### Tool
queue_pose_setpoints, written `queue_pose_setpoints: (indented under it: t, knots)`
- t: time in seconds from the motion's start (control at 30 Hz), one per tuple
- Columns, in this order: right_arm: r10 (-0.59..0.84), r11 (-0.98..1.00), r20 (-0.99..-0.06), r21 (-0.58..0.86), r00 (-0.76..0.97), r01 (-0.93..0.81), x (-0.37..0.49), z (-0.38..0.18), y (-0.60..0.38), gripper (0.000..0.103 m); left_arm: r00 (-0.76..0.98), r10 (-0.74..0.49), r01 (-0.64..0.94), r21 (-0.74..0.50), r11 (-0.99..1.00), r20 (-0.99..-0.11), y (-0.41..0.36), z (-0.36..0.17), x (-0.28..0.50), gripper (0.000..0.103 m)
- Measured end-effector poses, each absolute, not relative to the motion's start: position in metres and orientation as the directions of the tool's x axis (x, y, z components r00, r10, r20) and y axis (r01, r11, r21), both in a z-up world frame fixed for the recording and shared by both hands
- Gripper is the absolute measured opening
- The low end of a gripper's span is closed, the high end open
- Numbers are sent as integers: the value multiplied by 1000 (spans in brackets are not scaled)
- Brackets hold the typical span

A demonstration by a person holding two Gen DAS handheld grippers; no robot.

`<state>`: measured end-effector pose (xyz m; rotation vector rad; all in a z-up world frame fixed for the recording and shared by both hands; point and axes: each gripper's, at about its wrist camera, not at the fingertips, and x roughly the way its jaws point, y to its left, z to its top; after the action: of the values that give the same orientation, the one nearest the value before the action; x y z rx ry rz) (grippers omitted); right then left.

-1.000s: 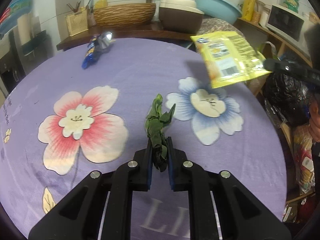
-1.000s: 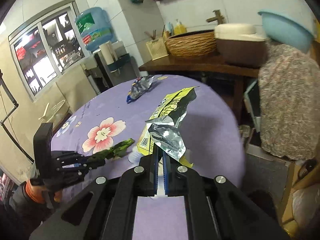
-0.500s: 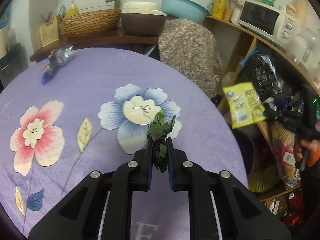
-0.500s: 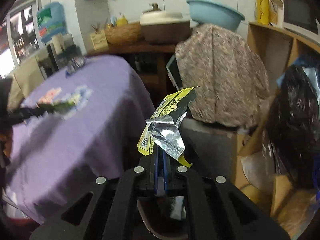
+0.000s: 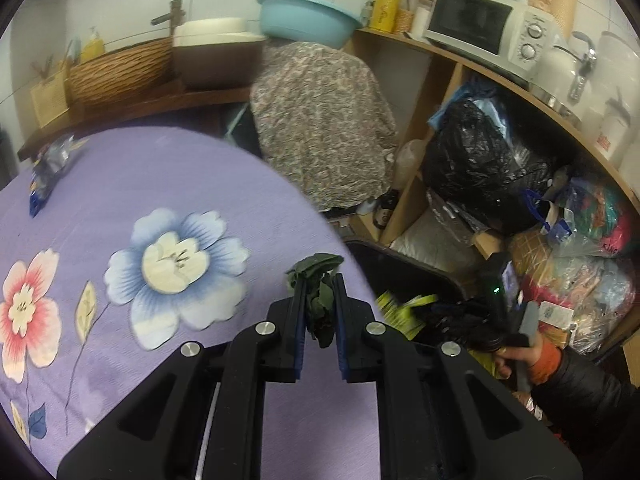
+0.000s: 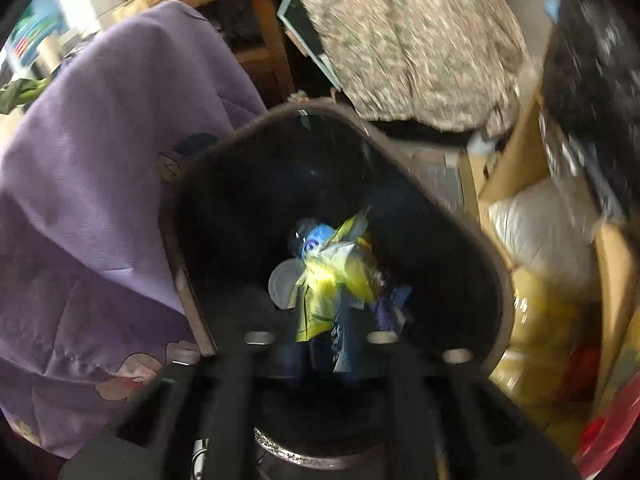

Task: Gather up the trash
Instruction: 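Carry the leaves and snack bag over the bin and open both grippers, then move both tools back over the table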

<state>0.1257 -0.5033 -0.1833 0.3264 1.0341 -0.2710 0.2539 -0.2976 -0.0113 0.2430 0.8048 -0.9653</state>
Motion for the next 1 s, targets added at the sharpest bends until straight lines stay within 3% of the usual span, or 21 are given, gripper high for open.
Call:
queue_pose_setpoints:
  t: [0.33,0.67,0.7,0.73,0.77,0.83,1.0]
  knots:
    - [-137,864,-817,178,561,470,59,-160,-504,57,206,-637,874,-153,461,-742,-399,-32,216,13]
    - [-195,825,-793,185,577,534,26,-143,-525,59,31,-589,868,-270,416,-808,-472,-92,192,14]
    - [-195,825,-794,185,576,534,26,-142,-525,60,22,-575,863,-275,424,-818,-477,-98,191,19]
    - [-192,826,-794,188,578,532,26,-142,-525,60,4,-572,855,-294,428,-820,-479,-102,191,31]
    - [-188,825,-793,193,579,531,25,-143,-525,60,-13,-576,843,-319,434,-817,-479,-104,194,58]
    - [-181,822,-793,203,581,533,24,-143,-524,61,-13,-598,807,-362,467,-801,-472,-102,202,87]
    - [-162,816,-786,233,596,529,23,-142,-524,61,-11,-634,773,-409,485,-773,-452,-90,218,87]
